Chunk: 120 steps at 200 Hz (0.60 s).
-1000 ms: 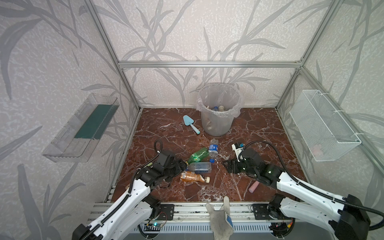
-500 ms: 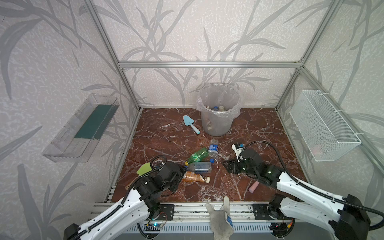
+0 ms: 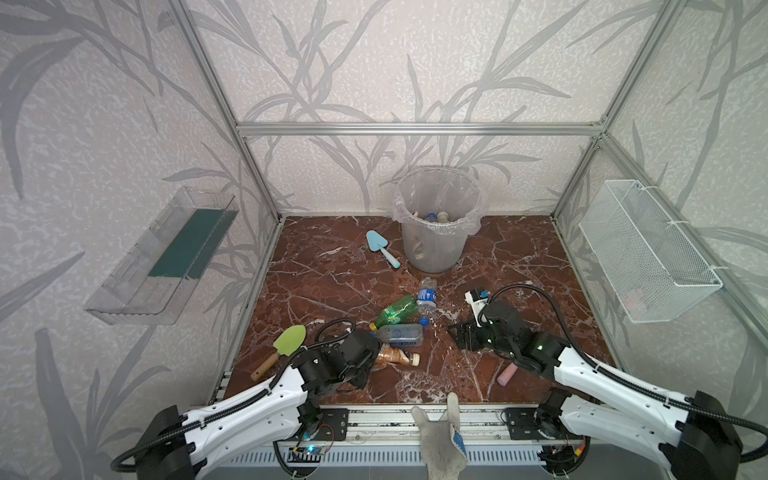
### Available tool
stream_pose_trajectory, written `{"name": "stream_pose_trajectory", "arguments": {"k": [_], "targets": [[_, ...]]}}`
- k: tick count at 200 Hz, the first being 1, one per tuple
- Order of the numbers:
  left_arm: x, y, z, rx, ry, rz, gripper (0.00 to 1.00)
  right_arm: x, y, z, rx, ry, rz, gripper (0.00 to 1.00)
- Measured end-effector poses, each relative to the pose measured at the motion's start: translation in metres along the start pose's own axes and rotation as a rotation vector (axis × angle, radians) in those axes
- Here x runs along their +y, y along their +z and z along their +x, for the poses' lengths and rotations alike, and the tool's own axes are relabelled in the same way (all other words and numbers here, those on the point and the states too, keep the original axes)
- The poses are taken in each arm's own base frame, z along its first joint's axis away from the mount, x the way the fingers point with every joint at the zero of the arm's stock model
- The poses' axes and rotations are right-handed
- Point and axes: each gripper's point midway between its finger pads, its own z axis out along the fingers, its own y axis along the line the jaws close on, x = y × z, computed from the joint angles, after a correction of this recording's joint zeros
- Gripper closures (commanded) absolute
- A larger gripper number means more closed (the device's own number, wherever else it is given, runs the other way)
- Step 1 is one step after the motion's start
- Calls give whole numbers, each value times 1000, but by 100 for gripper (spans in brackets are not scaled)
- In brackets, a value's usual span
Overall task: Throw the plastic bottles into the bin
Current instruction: 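Lower the left gripper onto the Nescafe bottle nearest the robot and grasp it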
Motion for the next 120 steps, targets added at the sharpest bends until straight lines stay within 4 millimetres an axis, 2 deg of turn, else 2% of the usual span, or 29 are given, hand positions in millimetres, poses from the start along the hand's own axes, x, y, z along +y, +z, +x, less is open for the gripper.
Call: {"name": "stream_pose_trajectory", "arguments": {"k": [44, 120], "targets": [[-2, 10, 4, -1, 3, -10, 24, 1, -4, -2, -17, 0, -6, 23], [12, 25, 4, -21, 16, -97, 27, 0, -4, -1, -18, 0, -6, 24]]}}
